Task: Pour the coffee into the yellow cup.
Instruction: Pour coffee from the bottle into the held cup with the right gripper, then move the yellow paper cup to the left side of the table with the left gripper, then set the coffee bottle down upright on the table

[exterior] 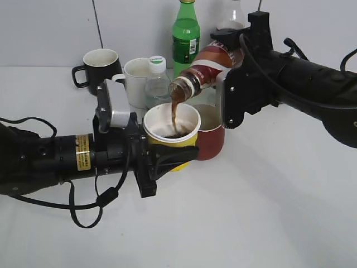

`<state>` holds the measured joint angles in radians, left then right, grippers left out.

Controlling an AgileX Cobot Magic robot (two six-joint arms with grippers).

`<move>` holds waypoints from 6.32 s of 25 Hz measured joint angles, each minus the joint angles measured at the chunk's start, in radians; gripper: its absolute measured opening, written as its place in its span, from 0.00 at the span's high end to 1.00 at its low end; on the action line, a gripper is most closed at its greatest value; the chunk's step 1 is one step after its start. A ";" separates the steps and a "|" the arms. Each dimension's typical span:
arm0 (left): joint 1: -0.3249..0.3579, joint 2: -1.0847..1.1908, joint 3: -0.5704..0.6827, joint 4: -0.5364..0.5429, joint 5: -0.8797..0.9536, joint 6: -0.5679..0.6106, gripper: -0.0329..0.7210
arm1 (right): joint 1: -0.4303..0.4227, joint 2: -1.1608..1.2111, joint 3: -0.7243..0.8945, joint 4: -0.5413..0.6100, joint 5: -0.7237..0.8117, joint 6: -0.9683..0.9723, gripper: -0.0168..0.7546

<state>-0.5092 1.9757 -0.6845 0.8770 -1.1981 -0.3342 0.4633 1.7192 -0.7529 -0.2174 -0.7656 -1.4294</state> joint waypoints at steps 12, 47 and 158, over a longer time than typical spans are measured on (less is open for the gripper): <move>0.000 0.000 0.000 0.004 0.000 0.000 0.52 | 0.000 0.000 0.000 0.000 0.000 -0.031 0.31; 0.000 0.000 0.000 0.005 0.001 0.000 0.52 | 0.000 0.000 -0.002 -0.008 -0.002 -0.072 0.31; 0.276 0.296 -0.084 -0.340 0.079 0.147 0.16 | -0.115 0.433 0.144 0.361 -0.420 1.311 0.31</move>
<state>-0.2332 2.2718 -0.7681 0.5372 -1.1189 -0.1871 0.3485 2.1522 -0.6092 0.1438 -1.1859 -0.1187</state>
